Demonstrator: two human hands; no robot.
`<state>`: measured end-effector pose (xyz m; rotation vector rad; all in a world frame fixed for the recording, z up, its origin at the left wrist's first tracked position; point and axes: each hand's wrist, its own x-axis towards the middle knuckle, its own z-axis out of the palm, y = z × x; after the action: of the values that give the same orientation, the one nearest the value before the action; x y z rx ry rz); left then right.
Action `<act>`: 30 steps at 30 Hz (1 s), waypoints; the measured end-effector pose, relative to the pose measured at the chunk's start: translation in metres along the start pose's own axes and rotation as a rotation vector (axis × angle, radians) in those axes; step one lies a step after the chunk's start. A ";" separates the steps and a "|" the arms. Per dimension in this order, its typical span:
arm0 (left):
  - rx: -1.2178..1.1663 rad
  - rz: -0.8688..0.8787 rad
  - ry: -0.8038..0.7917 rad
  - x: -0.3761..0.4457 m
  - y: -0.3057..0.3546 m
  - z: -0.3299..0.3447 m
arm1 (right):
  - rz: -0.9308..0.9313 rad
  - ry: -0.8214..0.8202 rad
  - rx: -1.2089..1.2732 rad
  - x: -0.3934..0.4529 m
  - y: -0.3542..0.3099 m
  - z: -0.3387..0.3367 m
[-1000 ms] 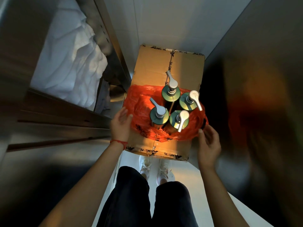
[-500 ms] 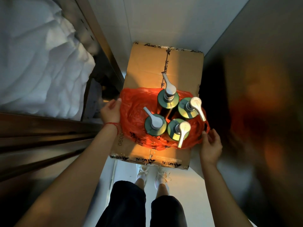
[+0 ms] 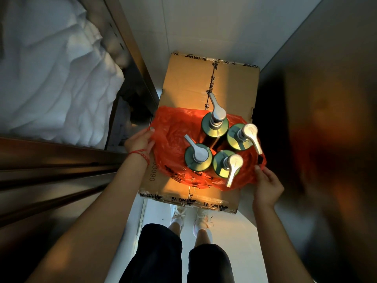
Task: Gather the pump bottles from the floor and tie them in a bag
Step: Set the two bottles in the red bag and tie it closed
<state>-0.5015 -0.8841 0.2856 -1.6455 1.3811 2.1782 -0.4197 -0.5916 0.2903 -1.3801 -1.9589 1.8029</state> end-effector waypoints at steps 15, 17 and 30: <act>-0.085 0.325 -0.300 -0.116 0.065 0.004 | -0.014 -0.116 0.343 -0.058 -0.108 -0.006; -0.045 0.386 -0.374 -0.146 0.077 0.006 | -0.048 -0.187 0.373 -0.073 -0.135 -0.010; 0.399 0.776 -0.631 -0.243 0.105 0.023 | -0.493 -0.496 0.050 -0.137 -0.228 -0.010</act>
<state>-0.4728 -0.8264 0.5436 -0.2283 2.2125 2.1908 -0.4515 -0.6461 0.5489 -0.3806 -2.1897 2.0327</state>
